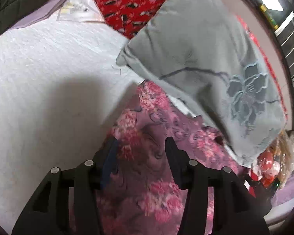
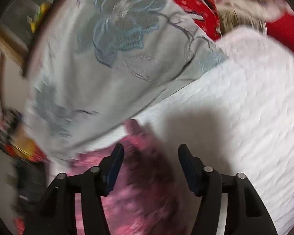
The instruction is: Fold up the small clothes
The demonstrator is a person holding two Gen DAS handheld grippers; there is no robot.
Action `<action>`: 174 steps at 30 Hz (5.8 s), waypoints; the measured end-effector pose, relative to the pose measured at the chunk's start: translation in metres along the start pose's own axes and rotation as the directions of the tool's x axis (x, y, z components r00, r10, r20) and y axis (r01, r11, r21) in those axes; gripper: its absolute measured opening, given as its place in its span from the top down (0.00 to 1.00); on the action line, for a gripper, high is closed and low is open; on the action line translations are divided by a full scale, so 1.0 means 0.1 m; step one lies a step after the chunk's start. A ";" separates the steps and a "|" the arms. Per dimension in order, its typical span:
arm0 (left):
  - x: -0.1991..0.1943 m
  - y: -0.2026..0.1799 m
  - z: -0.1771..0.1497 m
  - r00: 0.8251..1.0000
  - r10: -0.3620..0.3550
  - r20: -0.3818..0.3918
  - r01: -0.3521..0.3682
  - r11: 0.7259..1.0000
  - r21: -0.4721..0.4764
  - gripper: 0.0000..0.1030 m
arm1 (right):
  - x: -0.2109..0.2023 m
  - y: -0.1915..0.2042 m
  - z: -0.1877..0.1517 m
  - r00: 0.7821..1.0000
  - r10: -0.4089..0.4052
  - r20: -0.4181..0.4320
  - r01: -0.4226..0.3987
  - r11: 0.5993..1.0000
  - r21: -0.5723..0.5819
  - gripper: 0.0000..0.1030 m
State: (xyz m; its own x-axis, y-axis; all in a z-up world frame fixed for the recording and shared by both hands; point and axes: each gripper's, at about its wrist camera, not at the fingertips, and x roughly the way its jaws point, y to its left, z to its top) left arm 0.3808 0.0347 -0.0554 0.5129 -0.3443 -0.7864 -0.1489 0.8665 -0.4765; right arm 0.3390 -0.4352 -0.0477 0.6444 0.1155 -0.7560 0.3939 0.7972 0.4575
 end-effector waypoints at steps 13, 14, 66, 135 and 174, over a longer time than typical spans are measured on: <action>0.10 0.29 0.11 0.995 0.089 0.034 -0.087 0.994 -0.059 0.98 | 0.26 0.01 0.08 0.999 0.015 -0.030 -0.013 0.999 0.049 0.91; 0.01 0.28 0.13 0.995 0.091 0.048 -0.088 0.994 -0.061 0.98 | 0.11 0.01 0.07 1.000 0.012 -0.001 -0.012 0.999 0.050 0.87; -0.11 -0.22 -0.53 0.987 0.158 -0.009 -0.151 0.958 0.245 0.41 | -0.59 0.61 -1.45 0.965 -0.238 0.110 0.262 0.850 -0.457 0.32; 0.21 -0.05 0.32 0.836 -0.193 -0.513 0.214 0.977 -0.017 0.73 | -0.55 3.02 -3.20 0.962 0.195 0.189 0.091 0.425 -0.900 0.86; 0.43 -2.54 -0.88 0.776 -0.302 -0.553 0.438 0.890 0.128 0.71 | -1.20 -0.26 -1.69 0.992 0.109 0.064 -0.106 0.993 -0.050 0.72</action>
State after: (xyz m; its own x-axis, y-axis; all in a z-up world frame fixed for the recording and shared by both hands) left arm 0.3659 -0.2317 -0.0026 -0.0246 -0.7293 -0.6838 0.2002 0.6665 -0.7181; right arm 0.1405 -0.3702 -0.0478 0.7242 0.1630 -0.6700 0.2901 0.8094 0.5105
